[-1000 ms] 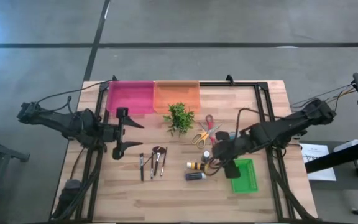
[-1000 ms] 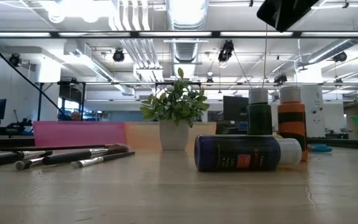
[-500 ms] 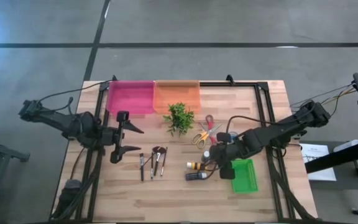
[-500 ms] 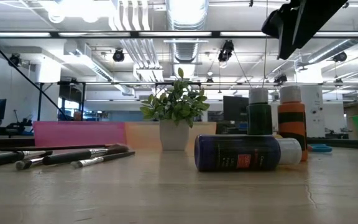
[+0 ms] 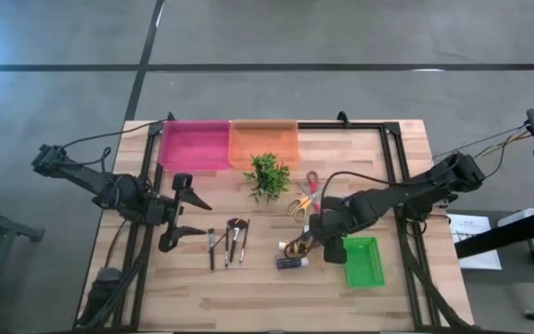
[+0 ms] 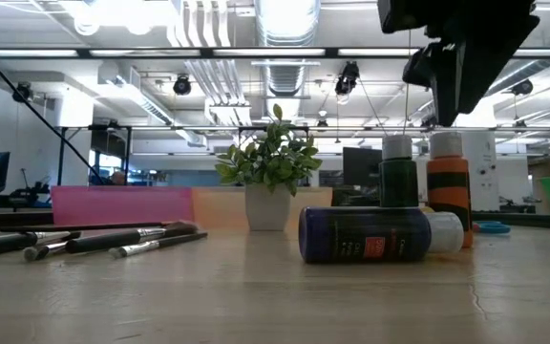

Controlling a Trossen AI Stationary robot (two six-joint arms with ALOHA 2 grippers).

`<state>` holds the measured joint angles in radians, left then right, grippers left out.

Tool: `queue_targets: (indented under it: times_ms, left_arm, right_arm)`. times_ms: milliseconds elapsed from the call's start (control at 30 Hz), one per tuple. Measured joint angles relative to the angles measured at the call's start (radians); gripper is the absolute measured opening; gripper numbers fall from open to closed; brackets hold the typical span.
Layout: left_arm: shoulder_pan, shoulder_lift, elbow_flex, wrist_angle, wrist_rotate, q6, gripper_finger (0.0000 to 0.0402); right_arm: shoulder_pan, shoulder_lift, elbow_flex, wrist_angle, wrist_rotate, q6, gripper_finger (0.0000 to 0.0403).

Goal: Pick & Place Paint Supplies
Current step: Put the orange paint bottle into the green bin

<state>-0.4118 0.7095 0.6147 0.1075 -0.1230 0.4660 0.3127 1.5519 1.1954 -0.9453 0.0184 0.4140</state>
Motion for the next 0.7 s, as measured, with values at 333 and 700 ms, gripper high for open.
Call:
queue_targets:
  times_ms: [333,700]
  left_arm:
    - [0.000,0.020,0.000,0.017,-0.012,0.001,0.0287]
    - [0.000,0.020,0.000,0.019,-0.012,0.001,0.0287]
  right_arm:
    - [-0.003,0.014,0.004,-0.001,0.029,-0.031,0.0162]
    - [-0.003,0.037,0.001,0.006,0.049,-0.074,0.0162]
